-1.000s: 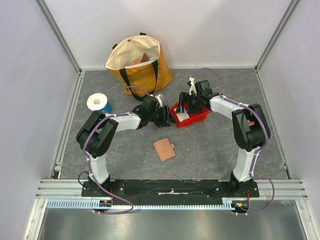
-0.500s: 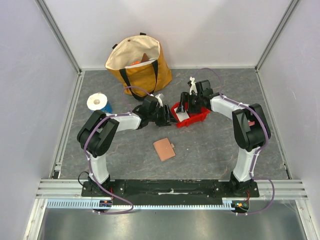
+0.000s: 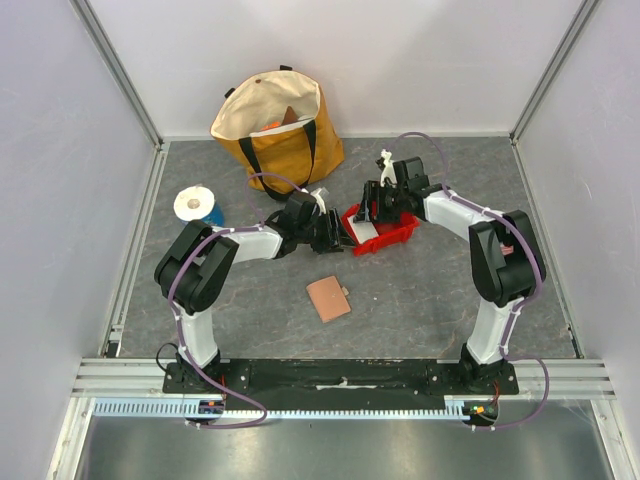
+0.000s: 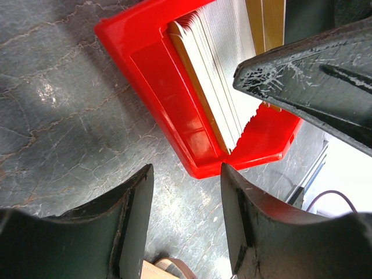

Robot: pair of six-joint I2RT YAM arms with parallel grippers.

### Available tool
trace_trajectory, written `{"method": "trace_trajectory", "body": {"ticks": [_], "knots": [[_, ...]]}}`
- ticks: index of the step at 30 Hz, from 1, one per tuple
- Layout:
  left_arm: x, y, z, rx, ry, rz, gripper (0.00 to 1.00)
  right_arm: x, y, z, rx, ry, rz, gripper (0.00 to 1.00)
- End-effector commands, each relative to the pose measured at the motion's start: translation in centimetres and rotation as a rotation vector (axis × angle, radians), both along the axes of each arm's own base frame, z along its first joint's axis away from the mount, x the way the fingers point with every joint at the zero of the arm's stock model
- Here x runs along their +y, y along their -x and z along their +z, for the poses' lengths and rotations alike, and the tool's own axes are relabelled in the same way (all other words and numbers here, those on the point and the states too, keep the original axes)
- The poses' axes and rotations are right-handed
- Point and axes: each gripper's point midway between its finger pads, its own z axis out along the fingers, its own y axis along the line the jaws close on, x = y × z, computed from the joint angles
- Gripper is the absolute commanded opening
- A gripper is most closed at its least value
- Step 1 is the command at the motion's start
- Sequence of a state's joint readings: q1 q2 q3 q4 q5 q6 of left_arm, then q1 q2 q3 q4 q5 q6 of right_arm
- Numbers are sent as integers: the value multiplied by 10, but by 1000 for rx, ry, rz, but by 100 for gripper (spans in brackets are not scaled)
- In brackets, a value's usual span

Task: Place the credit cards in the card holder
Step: Pick up the credit card from the storage box.

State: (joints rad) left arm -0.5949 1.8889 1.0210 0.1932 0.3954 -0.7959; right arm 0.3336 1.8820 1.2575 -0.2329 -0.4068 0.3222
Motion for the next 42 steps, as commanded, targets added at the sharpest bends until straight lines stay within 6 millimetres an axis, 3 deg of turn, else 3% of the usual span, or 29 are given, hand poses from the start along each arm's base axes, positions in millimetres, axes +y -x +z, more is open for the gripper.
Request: {"method": "trace_trajectory", "body": {"ticks": [1,5,12,20,25,36,42], "knots": [[-5,-5,8,-11,37,8,56,5,-2,24,-51,-44,13,67],[-6,-5,8,-9,41,5,55,3,-3,22,-48,-38,5,58],[-5,-5,8,-7,42,4,55,-1,-3,25,-51,-41,0,55],[-7,-5,8,-5,44,1,55,-2,-4,30,-51,-66,5,39],[-7,-6,7,-3,44,0,55,-4,-4,31,-46,-73,0,36],[-7,-5,6,3,47,-6,55,-20,-13,24,-45,-39,-46,19],[-7,-3,5,5,44,-6,55,-35,-23,20,-56,63,-83,6]]}}
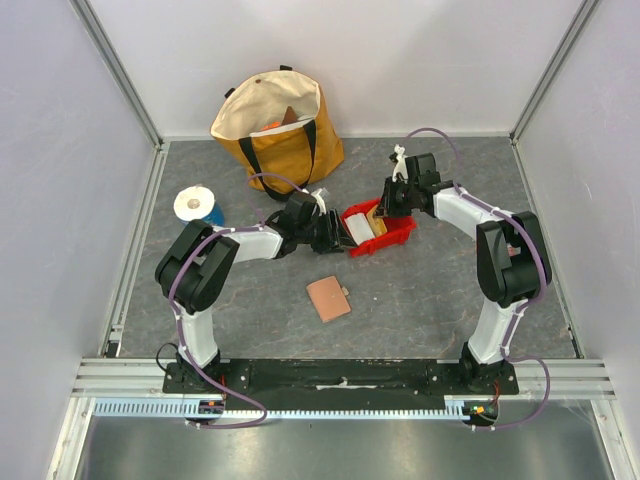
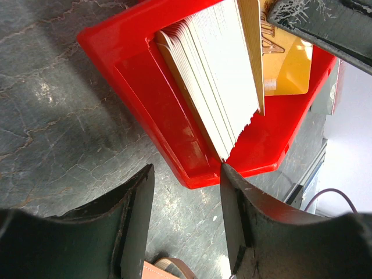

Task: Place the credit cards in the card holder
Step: Pick up the credit card from the storage box.

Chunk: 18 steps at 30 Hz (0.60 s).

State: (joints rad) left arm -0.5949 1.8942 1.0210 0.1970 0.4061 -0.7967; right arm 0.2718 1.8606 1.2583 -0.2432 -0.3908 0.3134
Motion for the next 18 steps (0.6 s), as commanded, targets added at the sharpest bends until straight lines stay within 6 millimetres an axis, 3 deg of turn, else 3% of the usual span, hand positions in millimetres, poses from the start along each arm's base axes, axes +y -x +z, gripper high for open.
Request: {"method": "trace_trajectory", "body": {"ticks": [1,7,12,18], "knots": [[-6,-5,7,-2,40,3,55,-11,-11,12,-40,83,-28,3],[0,-4,12,-31,18,4,55,-21,-15,20,-115,247,-49,0],[12,-2,22,-74,-24,24,55,-18,-12,2,-105,358,-38,1],[27,5,28,-104,-67,41,56,-12,-8,-11,-81,379,-16,8]]}}
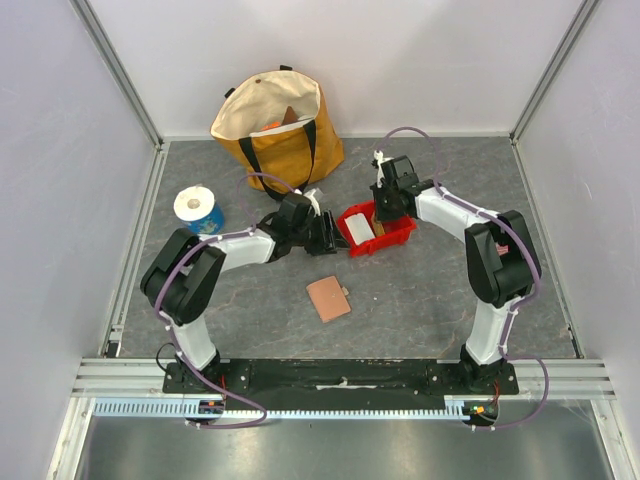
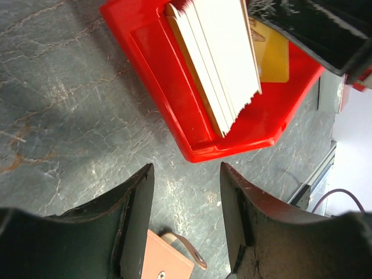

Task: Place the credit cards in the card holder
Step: Pick up the credit card from the storage box.

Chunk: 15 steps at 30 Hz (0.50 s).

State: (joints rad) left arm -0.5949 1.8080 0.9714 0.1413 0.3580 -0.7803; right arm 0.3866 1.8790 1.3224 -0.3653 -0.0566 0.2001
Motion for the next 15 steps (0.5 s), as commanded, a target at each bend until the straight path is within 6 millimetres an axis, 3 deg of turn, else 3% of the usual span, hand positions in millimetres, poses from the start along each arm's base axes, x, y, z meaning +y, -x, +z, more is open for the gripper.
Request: {"method": "trace_trajectory", "body": {"ticks": [1,7,15], "knots": [[13,-3,20,-94,-33,12,56,-7,-8,2,-27,71,-13,10],[15,0,19,-88,-38,13,56,-10,1,-5,3,87,-3,18],[17,3,20,-95,-39,10,56,-5,11,-4,20,56,28,21]]}}
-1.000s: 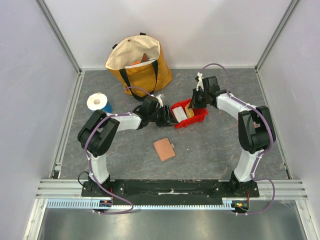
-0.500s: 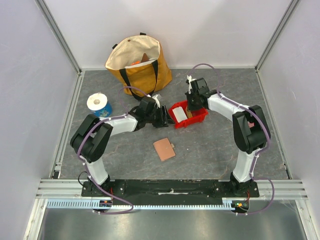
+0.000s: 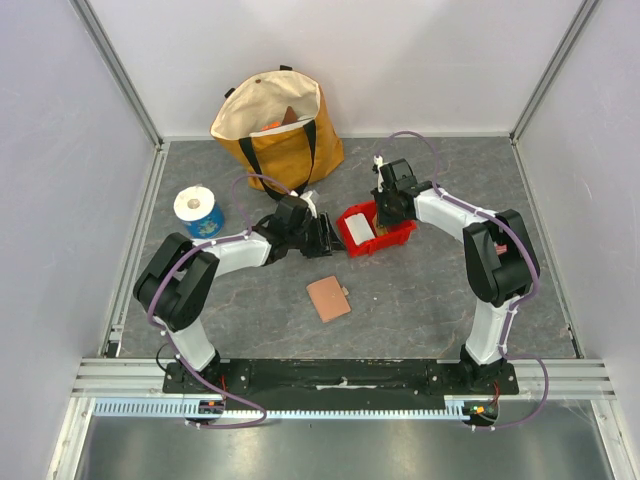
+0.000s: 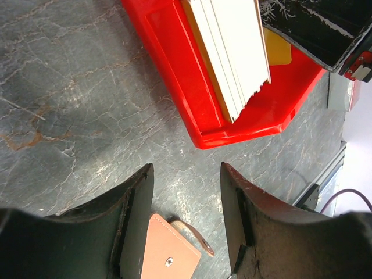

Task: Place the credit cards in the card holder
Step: Pick up the credit card from the storage box.

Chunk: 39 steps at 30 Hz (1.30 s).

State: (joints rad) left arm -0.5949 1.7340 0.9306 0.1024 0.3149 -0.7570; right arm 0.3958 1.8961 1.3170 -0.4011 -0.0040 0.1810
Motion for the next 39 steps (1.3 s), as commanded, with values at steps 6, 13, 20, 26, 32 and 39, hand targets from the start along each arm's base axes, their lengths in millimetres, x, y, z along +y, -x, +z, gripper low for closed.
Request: {"method": "trace_trajectory", "body": {"ticks": [6,13,20,26,32,39], "knots": [[9,2,13,-69,-14,-6,56,6,1,16,-22,-24,37,5],[20,8,27,-112,-33,7,55,-2,-17,56,-124,24,23,0],[43,20,60,-241,-44,43,55,-16,-12,123,-304,14,-1,0],[67,41,85,-343,-22,76,78,6,33,154,-316,-192,90,0],[78,74,57,-222,-13,71,97,63,111,140,-215,-368,200,0],[96,101,29,-125,-27,110,41,100,164,103,-103,-495,171,0]]}}
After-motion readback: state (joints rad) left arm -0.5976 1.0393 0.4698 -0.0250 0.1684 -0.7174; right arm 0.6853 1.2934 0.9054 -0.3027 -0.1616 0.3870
